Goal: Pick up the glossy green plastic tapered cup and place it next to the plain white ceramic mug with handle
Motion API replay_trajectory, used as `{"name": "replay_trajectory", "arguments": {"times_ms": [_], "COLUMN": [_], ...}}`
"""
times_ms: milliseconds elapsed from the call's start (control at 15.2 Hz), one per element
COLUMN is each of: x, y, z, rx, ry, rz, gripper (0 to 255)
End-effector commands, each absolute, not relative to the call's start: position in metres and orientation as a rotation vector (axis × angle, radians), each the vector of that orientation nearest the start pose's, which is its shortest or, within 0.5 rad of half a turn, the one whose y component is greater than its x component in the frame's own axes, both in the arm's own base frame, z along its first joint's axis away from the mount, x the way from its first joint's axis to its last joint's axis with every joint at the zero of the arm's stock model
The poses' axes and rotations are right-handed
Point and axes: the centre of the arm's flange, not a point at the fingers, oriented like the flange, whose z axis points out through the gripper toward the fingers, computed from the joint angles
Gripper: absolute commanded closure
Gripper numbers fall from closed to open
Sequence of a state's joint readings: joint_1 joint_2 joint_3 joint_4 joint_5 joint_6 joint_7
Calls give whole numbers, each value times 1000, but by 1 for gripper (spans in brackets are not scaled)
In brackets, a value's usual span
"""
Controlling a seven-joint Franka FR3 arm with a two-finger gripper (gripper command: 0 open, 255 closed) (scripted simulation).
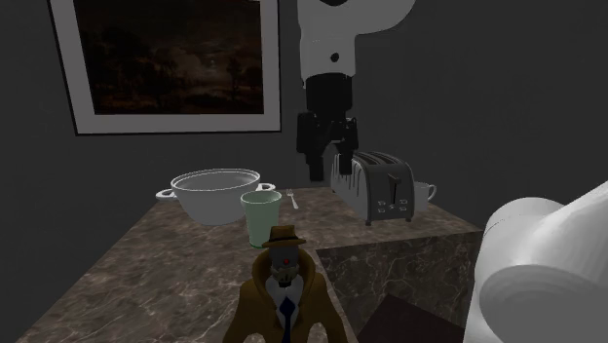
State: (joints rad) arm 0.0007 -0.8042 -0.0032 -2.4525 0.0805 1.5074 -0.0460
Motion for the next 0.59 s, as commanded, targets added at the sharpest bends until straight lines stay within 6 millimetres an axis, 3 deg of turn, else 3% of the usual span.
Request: {"name": "replay_trajectory", "arguments": {"times_ms": [0, 528], "x": [291, 380], "y": [8, 10], "z": [546, 503], "rx": [-3047, -3128], "ry": [-67, 9], "rz": [212, 160], "gripper": [0, 0]}}
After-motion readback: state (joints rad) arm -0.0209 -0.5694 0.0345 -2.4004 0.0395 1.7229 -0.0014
